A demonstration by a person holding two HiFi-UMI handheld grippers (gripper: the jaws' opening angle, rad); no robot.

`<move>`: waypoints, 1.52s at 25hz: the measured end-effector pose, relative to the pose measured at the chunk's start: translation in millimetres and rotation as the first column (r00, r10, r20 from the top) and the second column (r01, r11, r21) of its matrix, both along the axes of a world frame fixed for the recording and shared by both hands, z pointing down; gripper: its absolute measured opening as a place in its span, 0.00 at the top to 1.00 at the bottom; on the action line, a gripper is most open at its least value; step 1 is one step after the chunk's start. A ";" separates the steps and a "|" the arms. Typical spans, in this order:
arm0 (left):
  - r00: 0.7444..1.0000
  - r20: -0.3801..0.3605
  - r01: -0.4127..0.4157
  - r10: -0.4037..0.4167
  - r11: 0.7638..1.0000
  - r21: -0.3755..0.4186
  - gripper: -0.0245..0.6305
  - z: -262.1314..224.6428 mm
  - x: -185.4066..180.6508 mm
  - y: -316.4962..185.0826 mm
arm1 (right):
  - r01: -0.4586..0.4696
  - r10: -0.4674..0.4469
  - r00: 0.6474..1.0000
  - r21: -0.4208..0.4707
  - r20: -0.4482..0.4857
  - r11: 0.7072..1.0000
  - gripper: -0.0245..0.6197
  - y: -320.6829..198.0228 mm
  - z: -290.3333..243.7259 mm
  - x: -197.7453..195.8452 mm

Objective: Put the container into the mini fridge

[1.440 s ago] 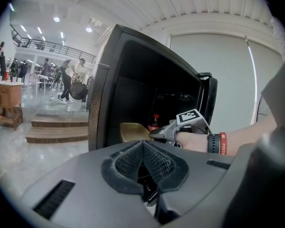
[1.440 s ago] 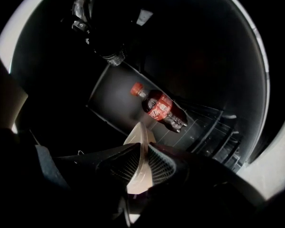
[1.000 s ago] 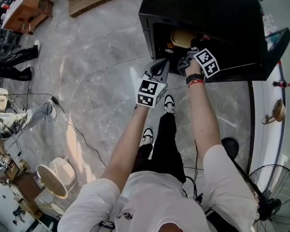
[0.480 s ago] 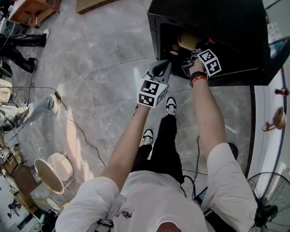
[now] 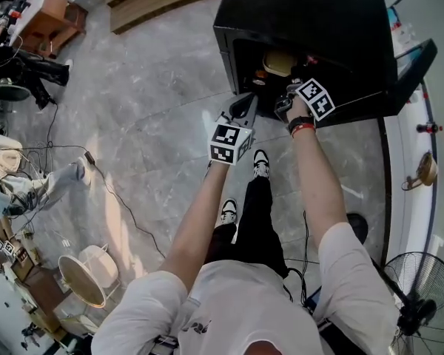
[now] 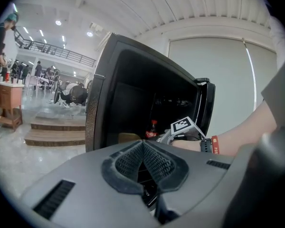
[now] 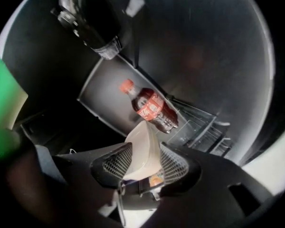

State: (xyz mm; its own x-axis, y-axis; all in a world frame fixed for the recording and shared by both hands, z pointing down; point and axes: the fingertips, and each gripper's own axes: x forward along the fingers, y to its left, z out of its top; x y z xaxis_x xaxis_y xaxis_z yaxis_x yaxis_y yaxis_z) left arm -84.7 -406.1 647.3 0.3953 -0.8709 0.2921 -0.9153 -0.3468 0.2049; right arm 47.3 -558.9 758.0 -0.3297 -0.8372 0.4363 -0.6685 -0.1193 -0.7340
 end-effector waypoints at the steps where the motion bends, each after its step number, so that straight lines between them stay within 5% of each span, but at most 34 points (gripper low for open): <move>1: 1.000 -0.001 -0.004 0.004 1.000 0.002 0.93 -3.7 1.5 2.5 | 0.003 -0.003 1.000 0.000 -0.004 1.000 0.69 6.9 -4.2 0.8; 16: 1.000 -0.007 -0.015 0.016 0.999 0.040 0.93 -66.0 15.0 35.8 | 0.032 -0.032 0.999 0.058 -0.003 0.998 0.69 97.2 -78.6 27.9; 38: 1.000 -0.014 0.008 -0.008 0.998 0.058 0.93 -129.1 10.5 113.8 | 0.247 -0.178 0.945 0.242 -0.273 0.938 0.69 233.5 -197.3 23.3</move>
State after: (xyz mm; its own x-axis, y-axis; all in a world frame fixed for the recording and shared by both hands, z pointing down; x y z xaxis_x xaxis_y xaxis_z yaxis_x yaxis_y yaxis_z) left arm -74.2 -292.4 518.1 0.3918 -0.8894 0.2356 -0.9154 -0.3511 0.1968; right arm 70.6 -325.4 560.6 -0.4252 -0.8563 0.2933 -0.8179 0.2247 -0.5297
